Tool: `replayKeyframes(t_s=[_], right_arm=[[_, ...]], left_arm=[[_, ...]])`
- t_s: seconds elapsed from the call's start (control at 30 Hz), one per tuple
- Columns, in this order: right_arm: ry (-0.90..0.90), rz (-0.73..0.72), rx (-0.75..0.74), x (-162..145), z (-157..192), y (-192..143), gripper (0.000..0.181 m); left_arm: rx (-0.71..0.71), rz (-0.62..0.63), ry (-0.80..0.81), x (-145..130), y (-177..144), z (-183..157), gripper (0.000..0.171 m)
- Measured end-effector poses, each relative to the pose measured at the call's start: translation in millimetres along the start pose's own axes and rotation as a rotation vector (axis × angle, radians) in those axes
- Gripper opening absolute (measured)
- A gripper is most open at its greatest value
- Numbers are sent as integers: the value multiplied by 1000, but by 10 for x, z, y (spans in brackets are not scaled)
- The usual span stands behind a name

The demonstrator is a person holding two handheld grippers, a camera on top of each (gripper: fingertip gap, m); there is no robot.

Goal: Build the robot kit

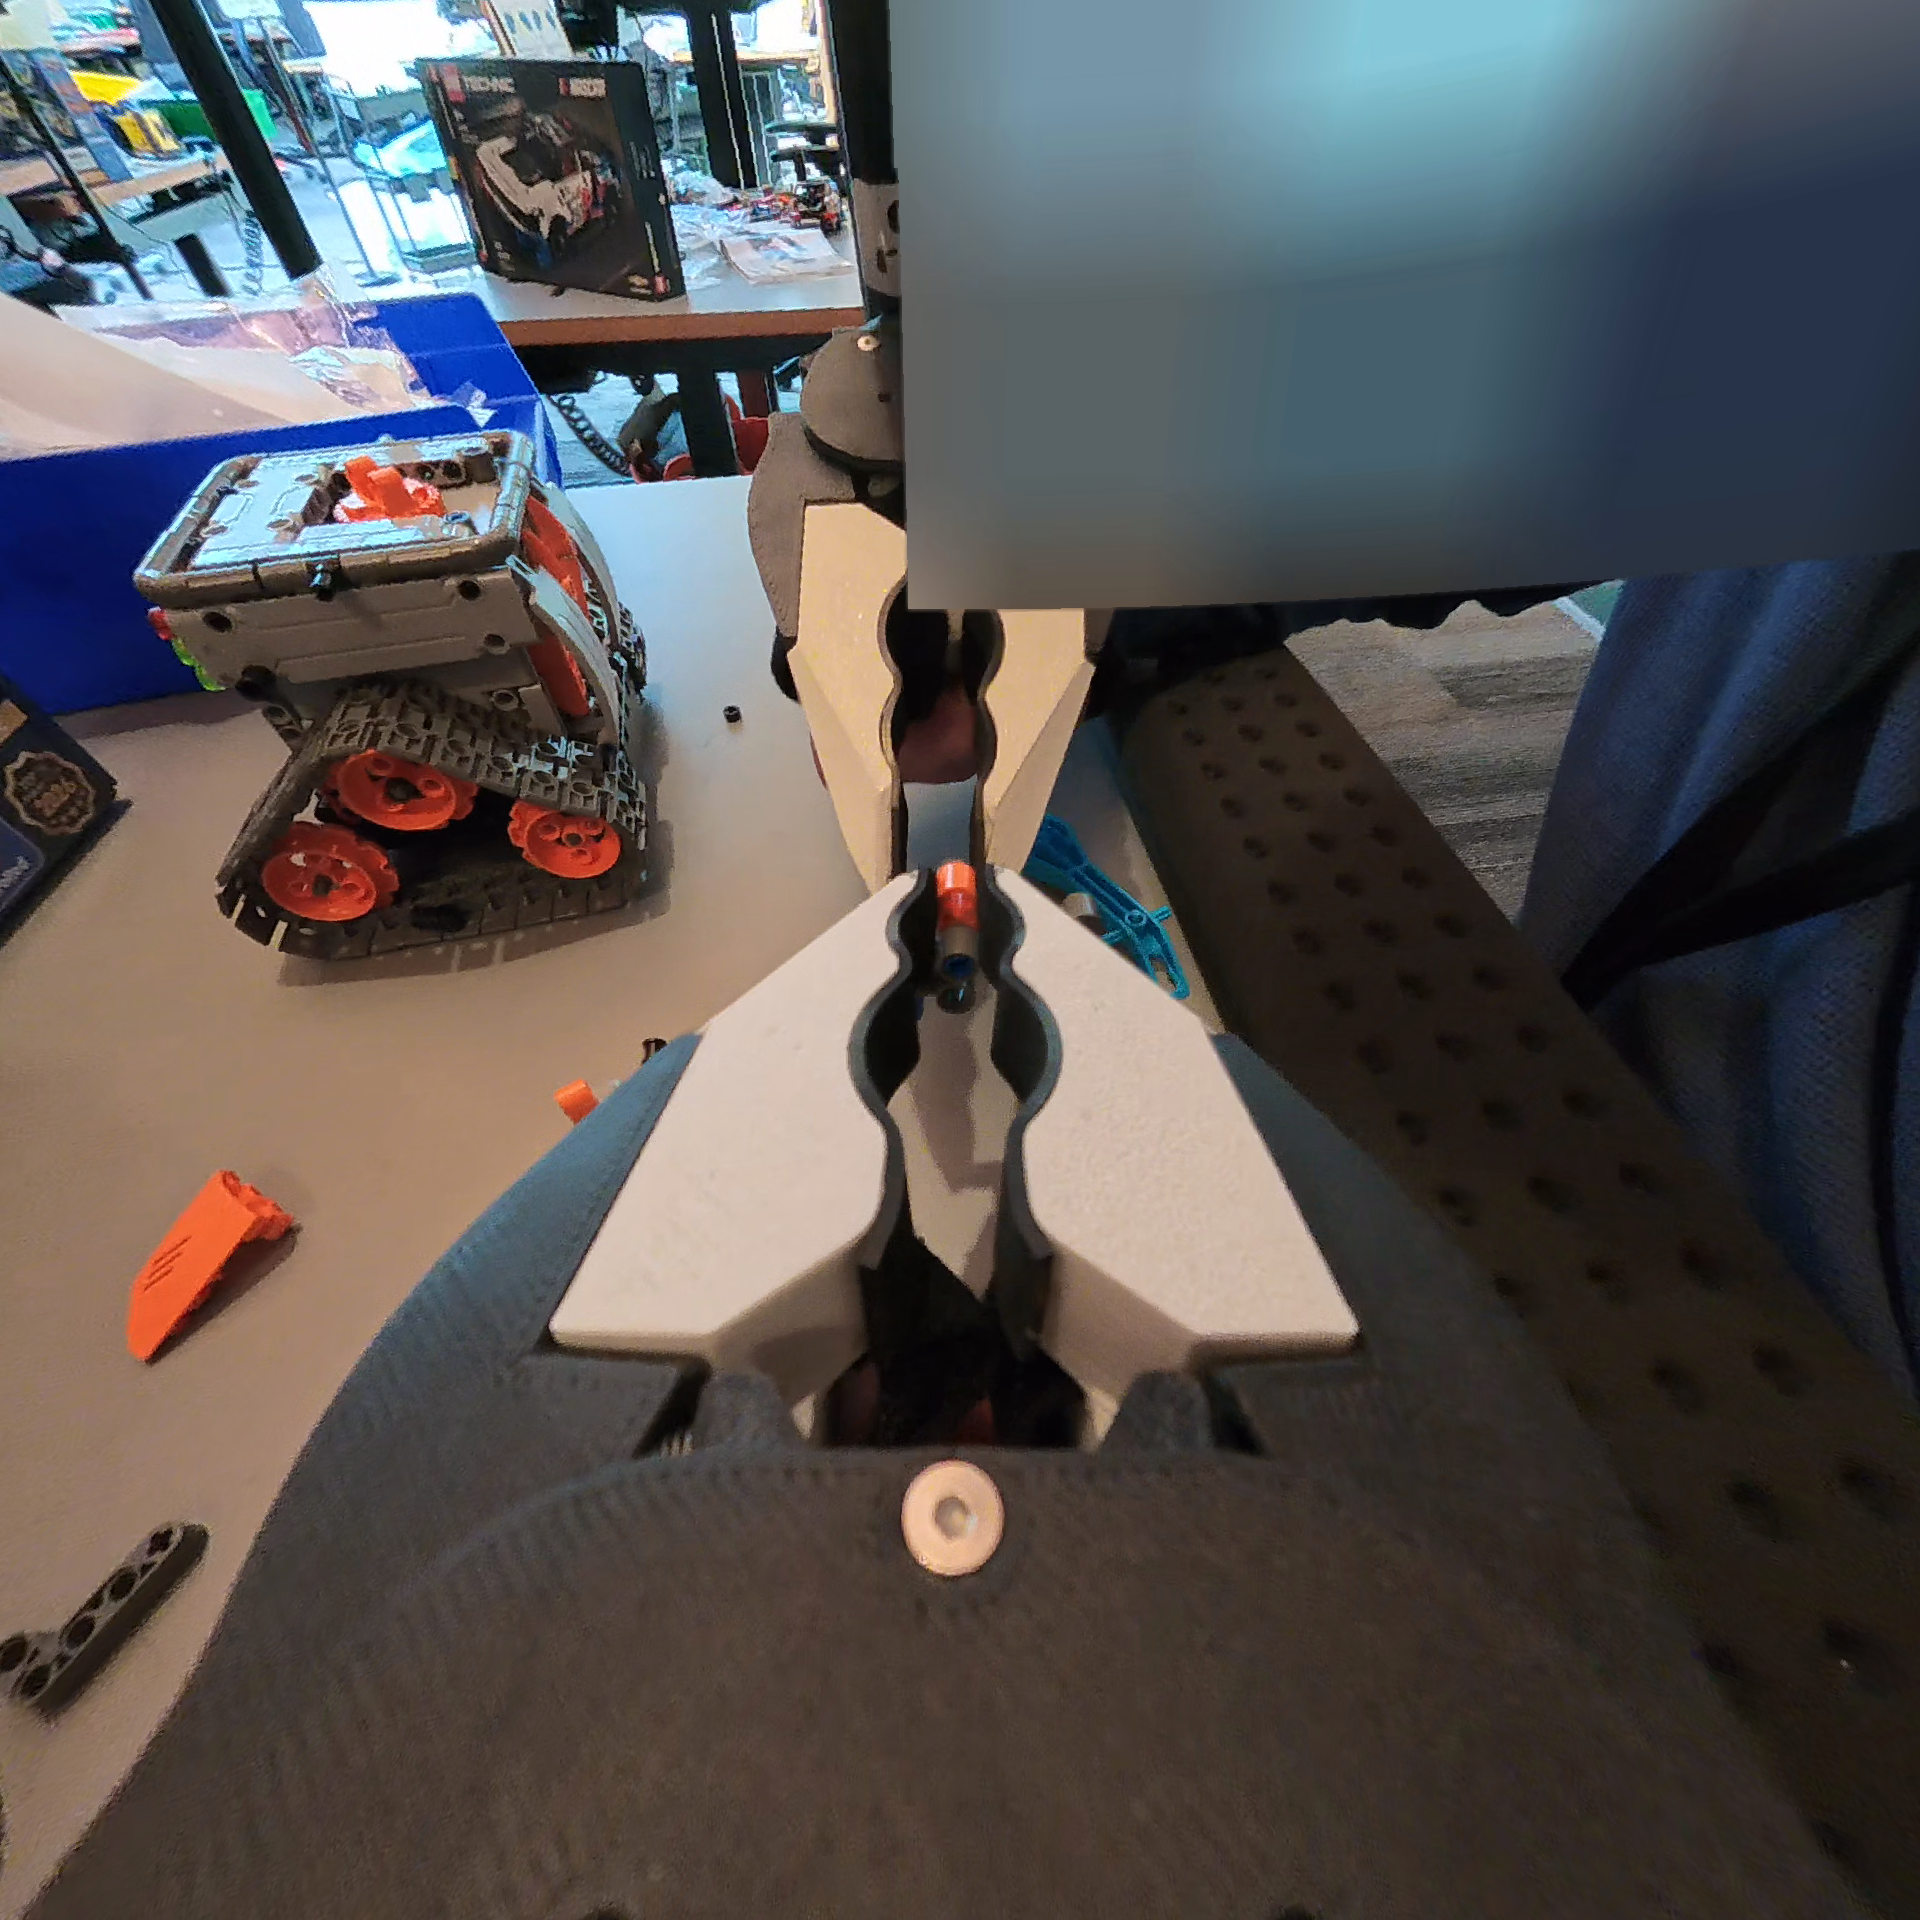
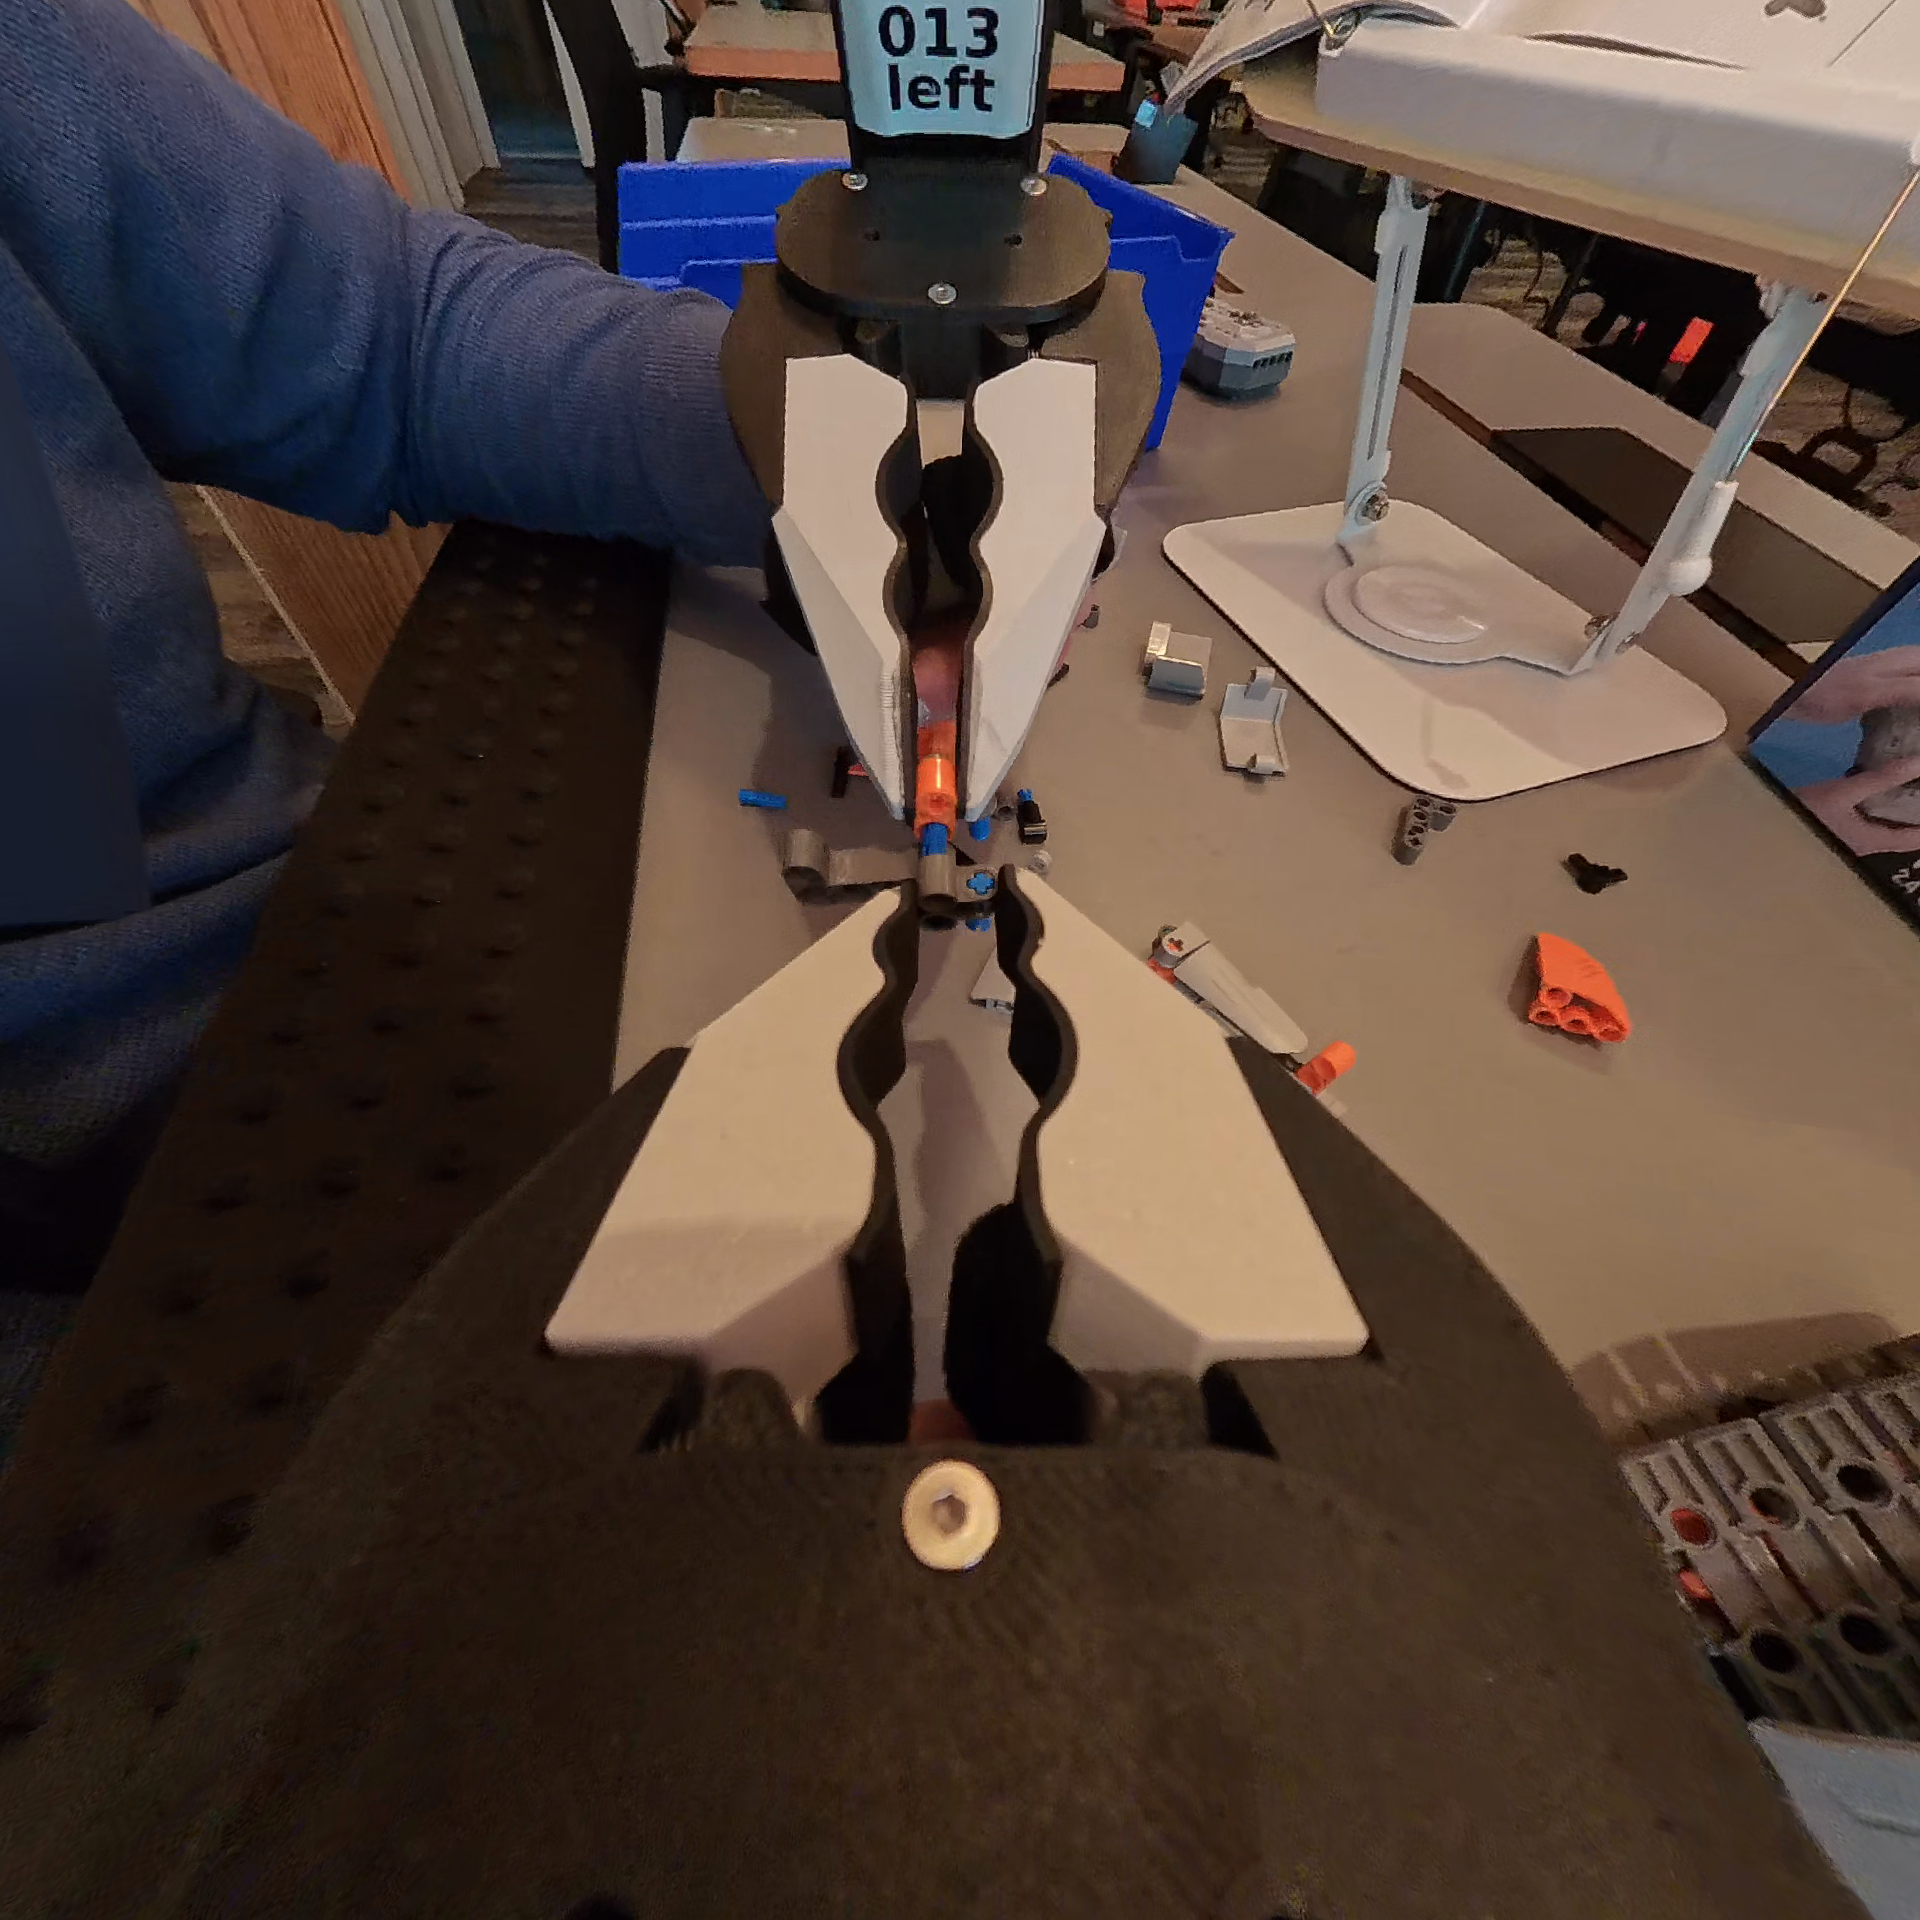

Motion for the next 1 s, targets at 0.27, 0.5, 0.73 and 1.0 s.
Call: replayKeyframes(t_s=[0.27, 0.5, 0.73, 1.0], right_arm=[[-19, 2, -33, 23, -1, 9, 12], [-56, 36, -72, 25, 21, 9, 12], [-76, 158, -46, -160, 55, 70, 12], [-49, 168, -56, -214, 28, 74, 12]], left_arm=[[29, -58, 4, 20, 14, -21, 5], [71, -59, 46, 13, 46, -48, 6], [112, 70, 39, -149, 166, -1, 5], [119, 65, 2, -171, 186, 48, 5]])
Point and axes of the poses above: each gripper's, where its closed fingertips meet, y out along the fingers, x out of its top, z = x × y across the jaws, the point moved 6 cm from there along -y, back along the fingers, and after that the axes turned 12 degrees about -y, right-handed, at the moved point
